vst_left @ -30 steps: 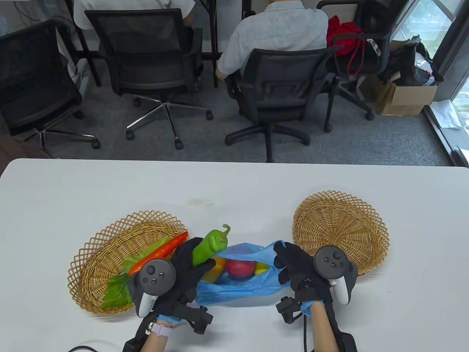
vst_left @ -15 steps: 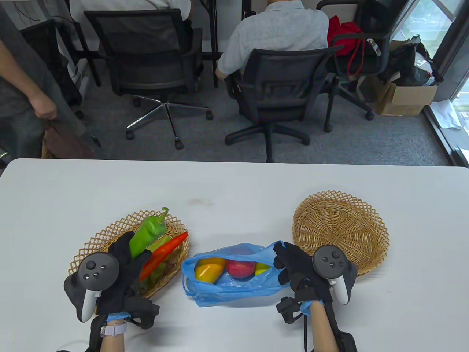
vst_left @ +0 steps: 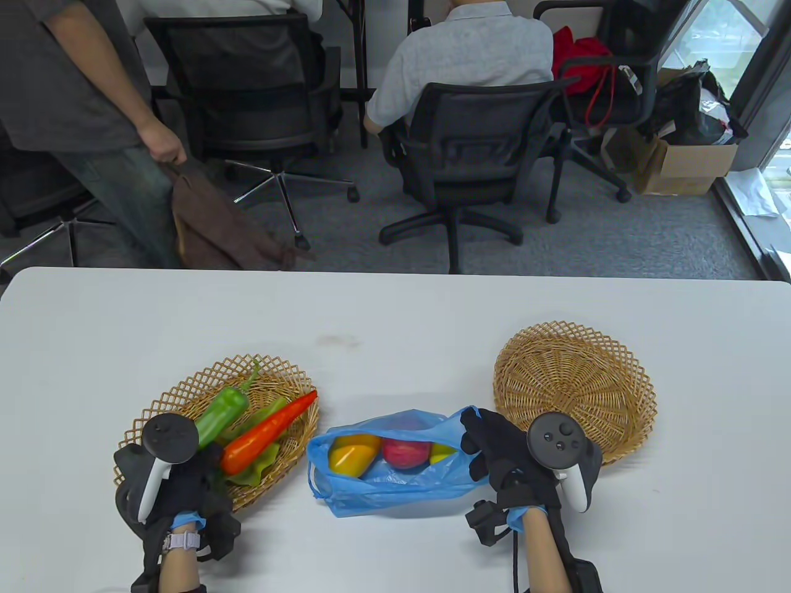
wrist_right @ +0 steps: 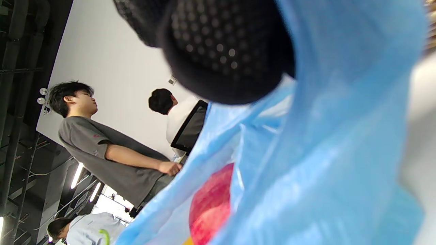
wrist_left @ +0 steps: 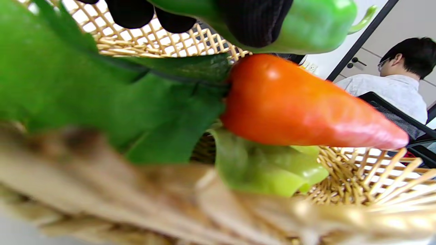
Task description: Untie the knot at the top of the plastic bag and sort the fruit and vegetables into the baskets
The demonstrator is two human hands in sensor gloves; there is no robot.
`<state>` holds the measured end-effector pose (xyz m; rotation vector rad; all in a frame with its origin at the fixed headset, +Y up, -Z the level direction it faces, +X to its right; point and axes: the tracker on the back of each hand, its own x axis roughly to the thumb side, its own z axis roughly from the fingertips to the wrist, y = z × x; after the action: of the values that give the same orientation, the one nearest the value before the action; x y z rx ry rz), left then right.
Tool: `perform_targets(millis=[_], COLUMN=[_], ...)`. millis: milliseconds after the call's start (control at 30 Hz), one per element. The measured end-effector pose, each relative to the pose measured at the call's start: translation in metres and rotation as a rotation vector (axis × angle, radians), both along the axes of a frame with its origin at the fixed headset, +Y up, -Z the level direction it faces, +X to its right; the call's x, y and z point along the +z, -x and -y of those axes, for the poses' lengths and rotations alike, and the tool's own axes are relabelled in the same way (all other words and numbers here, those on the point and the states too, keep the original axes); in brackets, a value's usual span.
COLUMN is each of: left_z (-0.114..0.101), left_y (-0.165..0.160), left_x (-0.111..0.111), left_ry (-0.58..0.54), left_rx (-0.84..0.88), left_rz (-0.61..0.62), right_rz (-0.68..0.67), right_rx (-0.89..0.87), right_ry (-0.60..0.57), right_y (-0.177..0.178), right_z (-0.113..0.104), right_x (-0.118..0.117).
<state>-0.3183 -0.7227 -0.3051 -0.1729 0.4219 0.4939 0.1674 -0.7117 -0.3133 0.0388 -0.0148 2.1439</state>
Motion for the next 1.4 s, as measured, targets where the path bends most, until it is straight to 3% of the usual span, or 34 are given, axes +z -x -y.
perform_targets(millis=[333,533,767,933,1100,1233,1333,1400], left_z=[0.015,-0.013,-0.049,-0.054,-0.038,-0.028,-0.023,-0.020], left_y=[0.005,-0.013,-0.075,-0.133,-0.178,-0.189,-0.190,-0.189], left_x=[-0.006,-0.001,0.009,0.018,0.022,0.024,0.024,0.025], left_ry=[0.079,-0.043,-0.290,-0.267,-0.181,-0.120,-0.077,-0.034], left_rx=[0.023,-0.128,-0.148,-0.237,-0.365,-0.477,-0.458,-0.438], left_rz=[0.044,0.060,0.249,0.446,0.564,0.579,0.586,0.591], right_rz=[0.003,0.003,-0.020,-0.022,0.000,0.113,0.187,0.183], right_rx=[-0.001,0.007,0.079,0.191,0.253,0.407,0.601,0.637], right_ry=[-0.001,-0.002,0.006,-0.020,-0.046,-0.080,-0.191,-0.271], right_y=[-0.001,-0.001,0.002,0.005,0.003,0.001,0.009,0.021], right_z=[0.000,-0.001,-0.016,-0.029,-0.042,-0.059,-0.080,-0.091], right_x=[0.000,0.000,0.004,0.009,0.014,0.024,0.036,0.044])
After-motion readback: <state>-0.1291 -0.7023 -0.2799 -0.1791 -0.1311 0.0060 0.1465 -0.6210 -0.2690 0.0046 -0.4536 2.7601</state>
